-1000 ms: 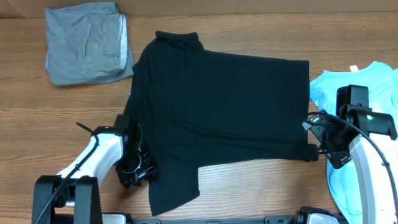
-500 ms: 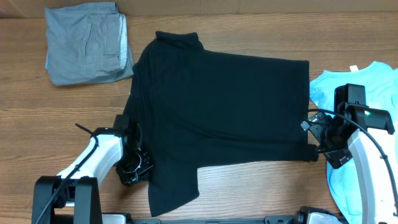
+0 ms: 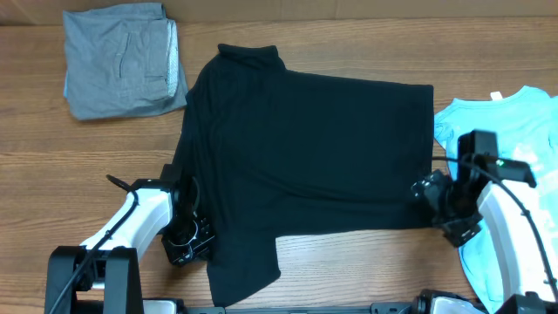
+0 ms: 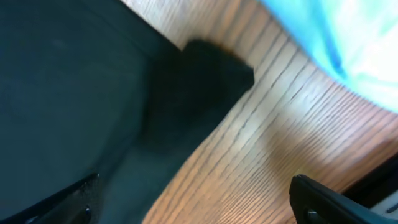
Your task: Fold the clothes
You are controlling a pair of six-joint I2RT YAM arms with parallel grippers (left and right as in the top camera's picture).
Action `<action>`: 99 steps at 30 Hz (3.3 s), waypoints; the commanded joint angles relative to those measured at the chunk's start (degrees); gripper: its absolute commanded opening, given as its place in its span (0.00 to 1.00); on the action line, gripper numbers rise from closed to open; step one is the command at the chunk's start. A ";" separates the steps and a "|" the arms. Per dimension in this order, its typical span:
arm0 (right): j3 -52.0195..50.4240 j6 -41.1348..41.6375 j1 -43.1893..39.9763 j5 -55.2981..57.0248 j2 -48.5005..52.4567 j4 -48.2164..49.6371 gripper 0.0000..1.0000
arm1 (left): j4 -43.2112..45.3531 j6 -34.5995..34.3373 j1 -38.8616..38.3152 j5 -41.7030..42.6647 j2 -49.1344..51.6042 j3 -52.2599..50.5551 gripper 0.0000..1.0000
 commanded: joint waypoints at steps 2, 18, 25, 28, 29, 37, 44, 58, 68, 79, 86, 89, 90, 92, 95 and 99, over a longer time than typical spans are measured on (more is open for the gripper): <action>-6.73 0.17 0.02 -6.23 0.22 4.96 0.89 | -0.46 1.62 -0.50 -0.15 0.39 0.20 0.04; -10.88 2.21 -1.22 -2.47 0.37 14.10 0.66 | -0.61 2.71 -0.46 -0.17 0.39 0.20 0.04; -10.88 3.41 -4.22 -2.08 0.37 12.81 0.67 | -0.63 3.10 -0.46 -0.33 0.39 0.20 0.04; -10.88 3.21 -5.14 -2.05 0.37 12.94 0.67 | -0.63 3.10 -0.46 -0.33 0.39 0.20 0.04; -10.88 3.23 -5.14 -2.05 0.37 12.94 0.67 | -0.61 3.10 -0.46 -0.31 0.39 0.20 0.04; -12.50 4.85 -5.14 -2.29 0.39 15.15 0.66 | -0.66 3.10 -0.46 -0.31 0.39 0.20 0.04; -15.87 6.56 -5.14 -3.76 0.37 18.99 0.56 | -0.63 3.10 -0.46 -0.31 0.39 0.20 0.04; -15.89 6.47 -5.14 -3.04 0.37 19.76 0.35 | -0.63 3.15 -0.46 -0.33 0.39 0.20 0.04; -17.70 6.54 -5.14 -2.91 0.39 20.20 0.37 | -0.24 3.78 -0.46 -0.31 0.39 0.20 0.04; -17.94 6.49 -5.14 -2.62 0.76 23.08 0.52 | 0.00 5.09 -0.46 -0.15 0.39 0.20 0.04; -17.97 6.51 -5.14 0.81 1.84 23.65 0.50 | 0.07 5.25 -0.46 -0.13 0.39 0.20 0.04; -17.97 6.51 -5.14 0.33 4.33 23.87 0.47 | 0.07 5.27 -0.46 -0.15 0.39 0.20 0.04; -17.97 6.51 -5.14 0.35 5.44 24.09 0.47 | 0.07 5.27 -0.46 -0.13 0.39 0.20 0.04; -17.97 6.51 -5.14 0.33 7.63 24.65 0.46 | 0.07 5.27 -0.46 -0.13 0.39 0.20 0.04; -17.94 6.56 -5.14 0.28 9.38 24.98 0.24 | 0.02 5.40 -0.46 -0.13 0.39 0.20 0.04; -17.25 8.57 -5.16 0.31 9.25 23.98 0.04 | -0.70 5.68 -0.46 0.28 0.37 0.57 0.04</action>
